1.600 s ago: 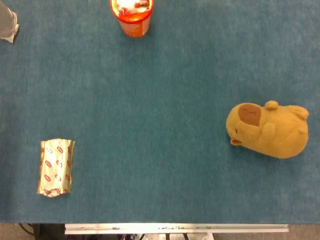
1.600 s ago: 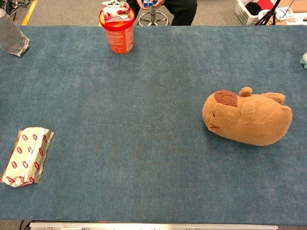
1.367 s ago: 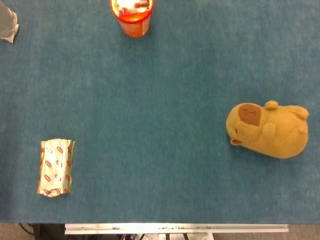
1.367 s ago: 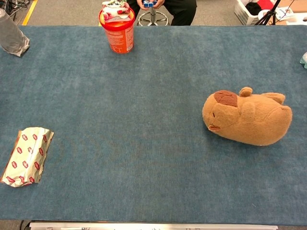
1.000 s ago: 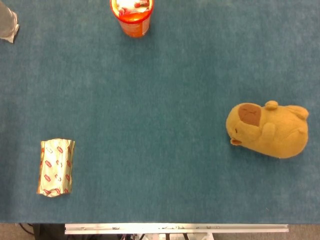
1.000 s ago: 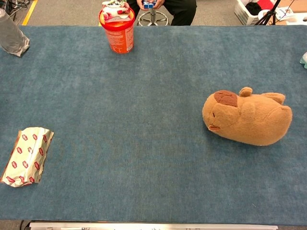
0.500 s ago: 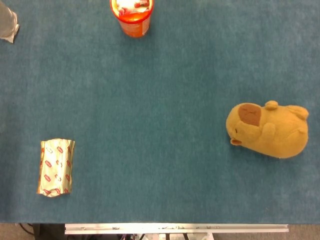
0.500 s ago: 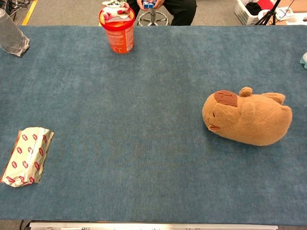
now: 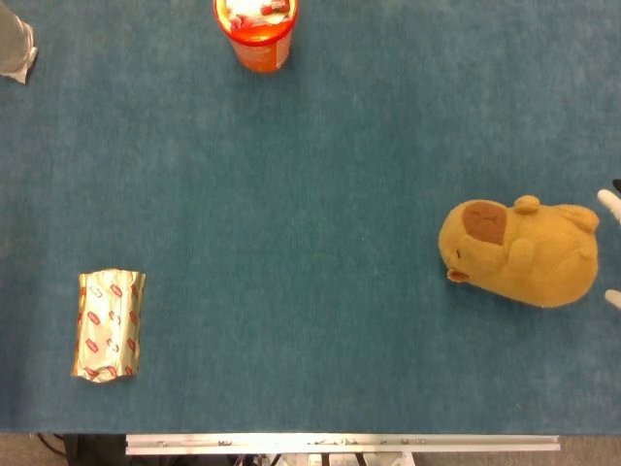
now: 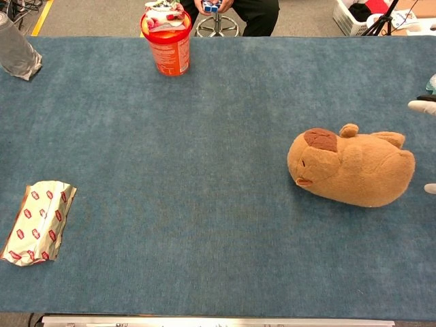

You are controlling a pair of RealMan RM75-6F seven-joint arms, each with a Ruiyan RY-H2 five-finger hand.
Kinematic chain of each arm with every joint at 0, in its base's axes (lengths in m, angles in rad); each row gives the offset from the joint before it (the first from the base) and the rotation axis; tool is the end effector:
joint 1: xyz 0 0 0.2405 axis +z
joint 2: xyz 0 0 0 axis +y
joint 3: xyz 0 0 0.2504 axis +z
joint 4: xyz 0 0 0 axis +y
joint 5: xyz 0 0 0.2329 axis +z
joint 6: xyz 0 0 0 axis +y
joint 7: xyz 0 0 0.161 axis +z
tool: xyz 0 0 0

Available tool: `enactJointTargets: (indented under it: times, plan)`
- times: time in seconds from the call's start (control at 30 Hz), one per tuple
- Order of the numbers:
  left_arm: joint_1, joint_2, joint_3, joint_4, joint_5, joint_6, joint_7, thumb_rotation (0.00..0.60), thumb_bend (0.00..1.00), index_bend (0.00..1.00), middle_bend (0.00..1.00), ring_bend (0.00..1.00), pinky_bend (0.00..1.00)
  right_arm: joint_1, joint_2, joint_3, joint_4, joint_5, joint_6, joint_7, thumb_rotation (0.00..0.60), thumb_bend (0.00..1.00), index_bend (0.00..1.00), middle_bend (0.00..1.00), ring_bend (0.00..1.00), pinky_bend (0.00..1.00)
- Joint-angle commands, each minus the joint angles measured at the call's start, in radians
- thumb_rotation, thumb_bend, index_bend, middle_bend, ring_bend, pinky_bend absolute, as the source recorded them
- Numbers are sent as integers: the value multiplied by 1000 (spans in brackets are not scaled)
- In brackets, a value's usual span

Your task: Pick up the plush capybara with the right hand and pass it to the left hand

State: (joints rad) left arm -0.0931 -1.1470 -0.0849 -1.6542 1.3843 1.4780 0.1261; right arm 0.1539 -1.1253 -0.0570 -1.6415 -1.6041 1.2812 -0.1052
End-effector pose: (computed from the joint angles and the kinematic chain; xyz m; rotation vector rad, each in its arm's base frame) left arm -0.3151 0.2083 0.1328 -1.3021 -0.8942 -0.8298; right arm -0.3018 -0.1866 0.0795 1.7249 -0.9650 0.7482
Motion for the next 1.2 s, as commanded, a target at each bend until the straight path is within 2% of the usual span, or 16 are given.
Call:
enactJointTargets:
  times: [0.03,0.53,0.93,1.03,1.2]
  plan:
    - [2,4,3,-10,4,2,2,600,258,448,318,389,521,5,-7,-1,6,6,-9,1,600,0,0,0,0,285]
    - [-3,-5,7,6,6,-15,-14,600,259,448,318,390,522,31,-28,-11,22,27,-68,12,600,0,0,0,0,285]
    - [3,-4,13,11,1,-22,-39,600,259,448,318,390,522,86,-115,-10,82,32,-153,47,600,0,0,0,1,284]
    - [3,-7,7,18,-13,-25,-43,600,259,448,318,390,523,96,-140,-12,102,32,-168,52,600,0,0,27,21,308]
    - [-1,-10,2,25,-25,-35,-45,600,259,448,318,390,524,93,-196,-1,155,36,-144,57,600,0,66,155,141,402]
